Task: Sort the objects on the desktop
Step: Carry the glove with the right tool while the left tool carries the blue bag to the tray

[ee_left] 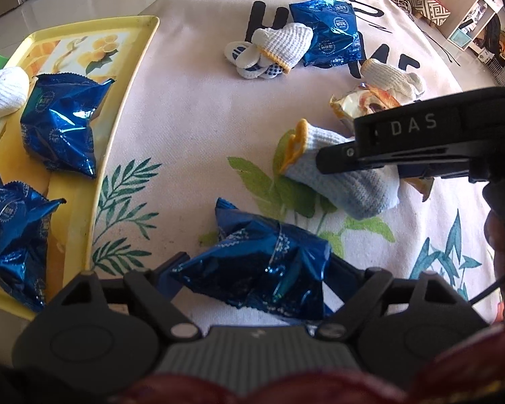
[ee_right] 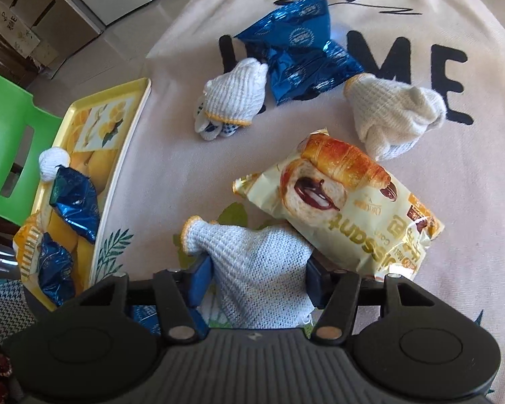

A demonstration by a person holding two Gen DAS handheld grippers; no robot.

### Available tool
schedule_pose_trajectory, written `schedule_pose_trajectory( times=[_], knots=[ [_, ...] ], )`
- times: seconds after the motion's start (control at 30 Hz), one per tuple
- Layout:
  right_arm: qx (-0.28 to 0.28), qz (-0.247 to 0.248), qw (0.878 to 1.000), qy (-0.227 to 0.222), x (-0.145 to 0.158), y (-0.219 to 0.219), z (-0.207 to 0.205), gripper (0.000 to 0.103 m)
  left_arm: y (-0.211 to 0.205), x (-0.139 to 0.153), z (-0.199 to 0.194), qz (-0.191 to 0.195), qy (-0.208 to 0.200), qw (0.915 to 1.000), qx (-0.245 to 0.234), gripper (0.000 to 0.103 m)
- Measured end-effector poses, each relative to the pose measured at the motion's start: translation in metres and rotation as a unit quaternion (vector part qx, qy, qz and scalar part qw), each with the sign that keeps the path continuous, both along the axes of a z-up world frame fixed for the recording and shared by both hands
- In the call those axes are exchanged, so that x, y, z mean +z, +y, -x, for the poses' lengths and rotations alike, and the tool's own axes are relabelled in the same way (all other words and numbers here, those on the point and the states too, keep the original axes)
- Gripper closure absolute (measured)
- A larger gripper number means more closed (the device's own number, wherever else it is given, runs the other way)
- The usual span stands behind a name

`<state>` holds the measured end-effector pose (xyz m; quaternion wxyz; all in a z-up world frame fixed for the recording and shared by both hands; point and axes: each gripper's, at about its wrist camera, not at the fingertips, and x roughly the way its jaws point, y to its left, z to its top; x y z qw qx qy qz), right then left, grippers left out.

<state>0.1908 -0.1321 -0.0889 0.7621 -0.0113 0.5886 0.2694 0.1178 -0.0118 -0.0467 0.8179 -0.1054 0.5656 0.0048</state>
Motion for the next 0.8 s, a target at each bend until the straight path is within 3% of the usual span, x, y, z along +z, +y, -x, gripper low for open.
schedule_pose_trajectory(
  times=[0.2,0.33,0.8],
  knots=[
    [-0.017,-0.004,1.0,0.021,-0.005,-0.003,-0.005,0.042,0.004,0.0,-0.002,-0.001,0.0,1.0,0.009,0.013],
    [-0.017,0.004,0.999,0.027,-0.007,-0.002,-0.005,0.028,0.003,-0.002,-0.001,-0.013,0.001,0.9999,0.006,0.0],
    [0.003,0.023,1.0,0.016,-0.01,0.006,-0.001,0.02,-0.009,-0.018,-0.005,-0.069,0.036,0.9969,-0.013,0.0]
  ],
)
